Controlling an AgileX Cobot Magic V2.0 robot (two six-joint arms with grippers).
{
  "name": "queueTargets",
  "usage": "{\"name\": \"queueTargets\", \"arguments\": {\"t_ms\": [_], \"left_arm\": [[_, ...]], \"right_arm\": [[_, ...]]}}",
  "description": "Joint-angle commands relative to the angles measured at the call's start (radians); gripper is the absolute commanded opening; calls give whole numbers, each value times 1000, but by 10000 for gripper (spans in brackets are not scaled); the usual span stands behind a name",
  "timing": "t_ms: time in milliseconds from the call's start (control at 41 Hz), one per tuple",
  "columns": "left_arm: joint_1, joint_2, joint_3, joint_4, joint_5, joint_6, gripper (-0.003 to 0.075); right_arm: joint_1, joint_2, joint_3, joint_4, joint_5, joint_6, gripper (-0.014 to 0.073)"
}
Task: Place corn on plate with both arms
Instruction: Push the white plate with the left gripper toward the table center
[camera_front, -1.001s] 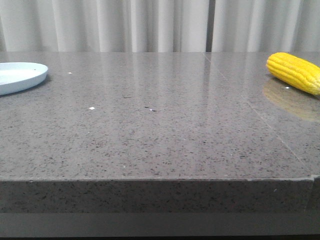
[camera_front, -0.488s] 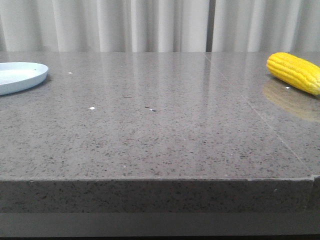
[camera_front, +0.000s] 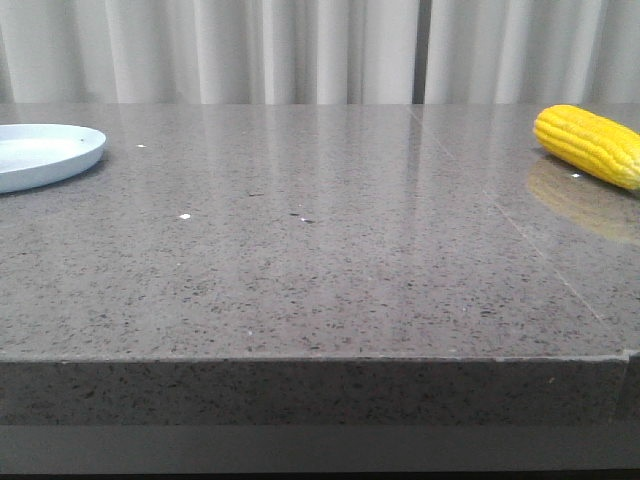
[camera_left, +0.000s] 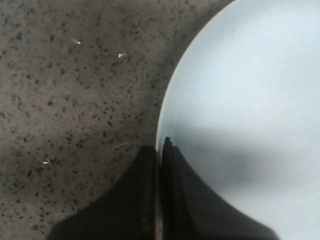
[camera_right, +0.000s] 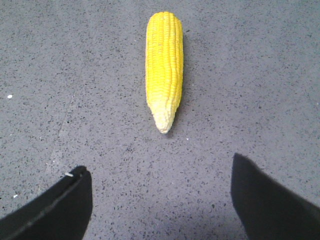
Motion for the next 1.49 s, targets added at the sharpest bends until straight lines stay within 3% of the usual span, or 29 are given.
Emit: {"name": "queueTargets", "arguments": {"t_ms": [0, 293, 879, 1294, 1392, 1465], "left_arm": [[-6, -84, -56, -50, 21, 1, -20], [-98, -126, -212, -126, 153, 26, -20], [-508, -54, -244, -126, 171, 26, -20], [-585, 83, -244, -124, 169, 24, -19], [-585, 83, -244, -120, 173, 24, 33], [-583, 83, -244, -116, 177, 24, 155]], "right_arm": [[-3, 2, -35, 2, -73, -7, 594], [-3, 2, -35, 2, -74, -7, 594], [-3, 2, -35, 2, -74, -7, 594], [-3, 2, -35, 2, -74, -7, 594], [-3, 2, -35, 2, -74, -7, 594], [-3, 2, -35, 2, -74, -7, 594]]}}
